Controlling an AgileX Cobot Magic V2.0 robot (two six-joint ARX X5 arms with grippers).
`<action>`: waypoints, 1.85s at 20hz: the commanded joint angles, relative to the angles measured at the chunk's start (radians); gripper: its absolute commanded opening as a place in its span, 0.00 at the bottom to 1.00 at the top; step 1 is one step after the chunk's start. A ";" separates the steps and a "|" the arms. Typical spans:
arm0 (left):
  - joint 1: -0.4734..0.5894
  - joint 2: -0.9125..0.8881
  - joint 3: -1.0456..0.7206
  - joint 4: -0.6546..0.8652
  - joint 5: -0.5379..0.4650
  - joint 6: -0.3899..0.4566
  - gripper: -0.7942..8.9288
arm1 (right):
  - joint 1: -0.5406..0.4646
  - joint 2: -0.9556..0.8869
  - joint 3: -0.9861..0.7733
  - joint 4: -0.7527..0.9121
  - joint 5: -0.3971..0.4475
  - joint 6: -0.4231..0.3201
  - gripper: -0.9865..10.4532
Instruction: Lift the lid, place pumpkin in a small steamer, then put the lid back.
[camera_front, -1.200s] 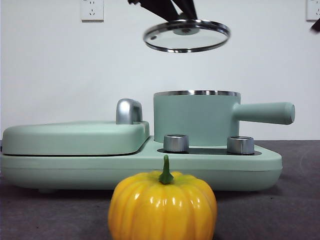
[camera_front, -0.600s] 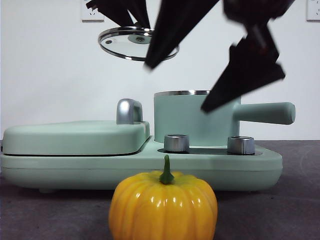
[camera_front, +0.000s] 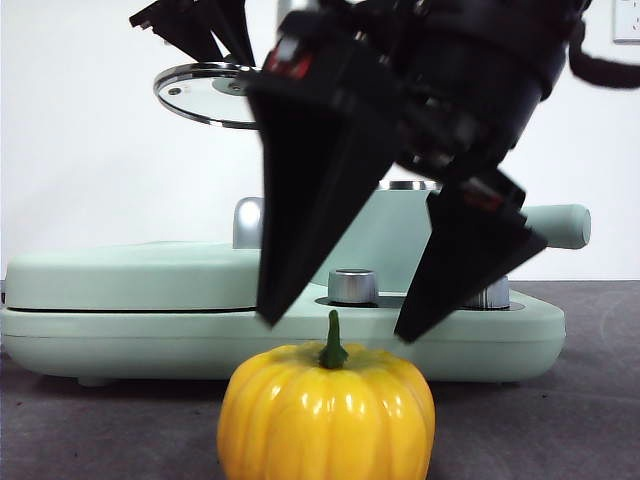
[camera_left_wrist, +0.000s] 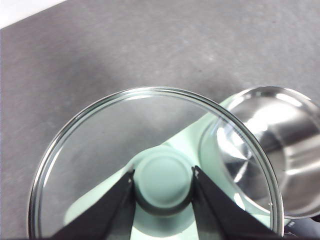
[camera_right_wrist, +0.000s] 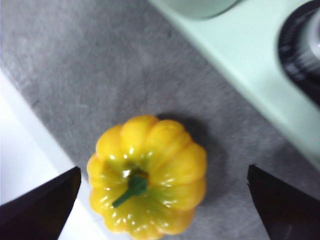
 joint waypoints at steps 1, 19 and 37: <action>0.013 -0.013 0.039 0.019 0.007 0.018 0.14 | 0.042 0.048 0.019 0.020 0.000 0.019 0.60; 0.109 -0.013 0.038 0.020 0.007 0.026 0.10 | 0.034 0.172 0.308 -0.255 0.094 -0.055 0.30; 0.148 -0.013 0.037 0.019 0.007 0.025 0.10 | -0.438 0.639 1.089 -0.613 0.137 -0.284 0.34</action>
